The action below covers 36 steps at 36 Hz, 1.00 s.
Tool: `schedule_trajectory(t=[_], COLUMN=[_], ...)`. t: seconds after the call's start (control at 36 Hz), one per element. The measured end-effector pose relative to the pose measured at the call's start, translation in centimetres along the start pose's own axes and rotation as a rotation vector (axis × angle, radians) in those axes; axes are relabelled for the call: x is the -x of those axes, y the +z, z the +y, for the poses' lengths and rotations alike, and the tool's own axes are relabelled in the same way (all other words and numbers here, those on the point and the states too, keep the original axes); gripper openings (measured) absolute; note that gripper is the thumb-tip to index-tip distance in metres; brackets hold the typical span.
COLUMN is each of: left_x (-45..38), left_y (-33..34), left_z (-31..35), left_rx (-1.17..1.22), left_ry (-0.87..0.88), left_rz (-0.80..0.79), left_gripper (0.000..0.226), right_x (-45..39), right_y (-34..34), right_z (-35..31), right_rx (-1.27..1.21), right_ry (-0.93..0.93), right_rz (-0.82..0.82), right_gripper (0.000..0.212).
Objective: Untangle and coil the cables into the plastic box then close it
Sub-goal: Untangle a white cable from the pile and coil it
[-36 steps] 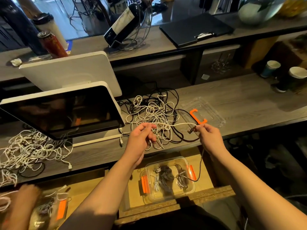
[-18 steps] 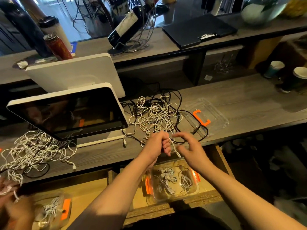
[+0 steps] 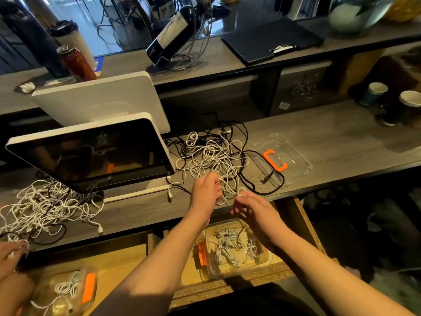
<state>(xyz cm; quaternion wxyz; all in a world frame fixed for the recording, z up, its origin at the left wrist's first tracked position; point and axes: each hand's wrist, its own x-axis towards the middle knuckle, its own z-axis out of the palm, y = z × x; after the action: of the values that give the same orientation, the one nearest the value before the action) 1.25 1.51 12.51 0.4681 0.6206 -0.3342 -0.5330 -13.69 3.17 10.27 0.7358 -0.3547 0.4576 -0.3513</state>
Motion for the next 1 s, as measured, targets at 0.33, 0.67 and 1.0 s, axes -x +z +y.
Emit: schedule_trajectory(t=[0.33, 0.67, 1.0], left_x=[-0.4, 0.4, 1.7], left_y=[-1.0, -1.5, 0.3], left_z=[0.0, 0.4, 0.6], left_rx=[-0.493, -0.556, -0.187], left_ry=[0.104, 0.094, 0.075], left_rz=[-0.123, -0.239, -0.102], left_gripper=[0.022, 0.021, 0.026], right_x=[0.8, -0.4, 0.4], right_y=[-0.7, -3.2, -0.7], right_z=[-0.9, -1.2, 1.6], right_rx=[0.236, 1.072, 0.921], right_ry=[-0.149, -0.240, -0.487], right_rz=[0.237, 0.384, -0.004], right_gripper=[0.017, 0.021, 0.015])
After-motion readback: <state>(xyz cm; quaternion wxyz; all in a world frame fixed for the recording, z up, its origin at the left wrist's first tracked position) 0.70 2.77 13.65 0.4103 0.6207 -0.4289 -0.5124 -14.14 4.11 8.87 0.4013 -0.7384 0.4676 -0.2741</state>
